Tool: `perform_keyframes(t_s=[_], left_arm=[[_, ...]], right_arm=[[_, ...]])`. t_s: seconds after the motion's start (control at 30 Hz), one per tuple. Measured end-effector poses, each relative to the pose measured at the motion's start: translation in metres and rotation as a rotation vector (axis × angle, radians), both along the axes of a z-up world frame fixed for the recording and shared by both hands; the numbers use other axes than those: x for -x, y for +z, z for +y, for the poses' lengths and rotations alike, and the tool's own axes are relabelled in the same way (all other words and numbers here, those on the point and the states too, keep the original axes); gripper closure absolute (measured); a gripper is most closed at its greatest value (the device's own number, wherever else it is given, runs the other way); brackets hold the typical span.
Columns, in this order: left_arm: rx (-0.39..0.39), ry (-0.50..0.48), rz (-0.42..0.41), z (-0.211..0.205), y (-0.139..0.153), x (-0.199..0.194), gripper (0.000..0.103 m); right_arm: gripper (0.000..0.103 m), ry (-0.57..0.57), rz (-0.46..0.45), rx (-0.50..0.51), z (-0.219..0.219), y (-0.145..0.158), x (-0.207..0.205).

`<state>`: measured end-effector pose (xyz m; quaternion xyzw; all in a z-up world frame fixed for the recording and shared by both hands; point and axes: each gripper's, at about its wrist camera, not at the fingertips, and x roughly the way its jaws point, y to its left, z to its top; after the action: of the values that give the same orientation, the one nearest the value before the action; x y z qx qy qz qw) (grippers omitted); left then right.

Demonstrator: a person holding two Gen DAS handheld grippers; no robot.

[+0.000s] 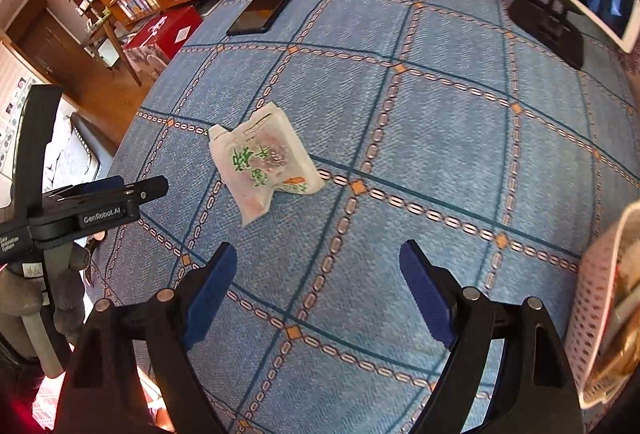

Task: Organize snacks
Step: 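Grasp the white green-printed bread bag with the right gripper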

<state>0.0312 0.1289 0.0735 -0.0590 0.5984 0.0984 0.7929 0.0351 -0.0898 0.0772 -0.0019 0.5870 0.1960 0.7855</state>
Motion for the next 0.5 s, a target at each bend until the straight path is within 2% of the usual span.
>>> perform_keyframes(t_s=[0.23, 0.5], left_arm=[[-0.034, -0.013, -0.010, 0.021, 0.005, 0.000, 0.020], [-0.024, 0.020, -0.007, 0.042, 0.003, -0.006, 0.020]], right_arm=[[0.020, 0.101, 0.042, 0.080, 0.054, -0.037, -0.051], [0.015, 0.130, 0.048, 0.089, 0.072, -0.047, -0.074]])
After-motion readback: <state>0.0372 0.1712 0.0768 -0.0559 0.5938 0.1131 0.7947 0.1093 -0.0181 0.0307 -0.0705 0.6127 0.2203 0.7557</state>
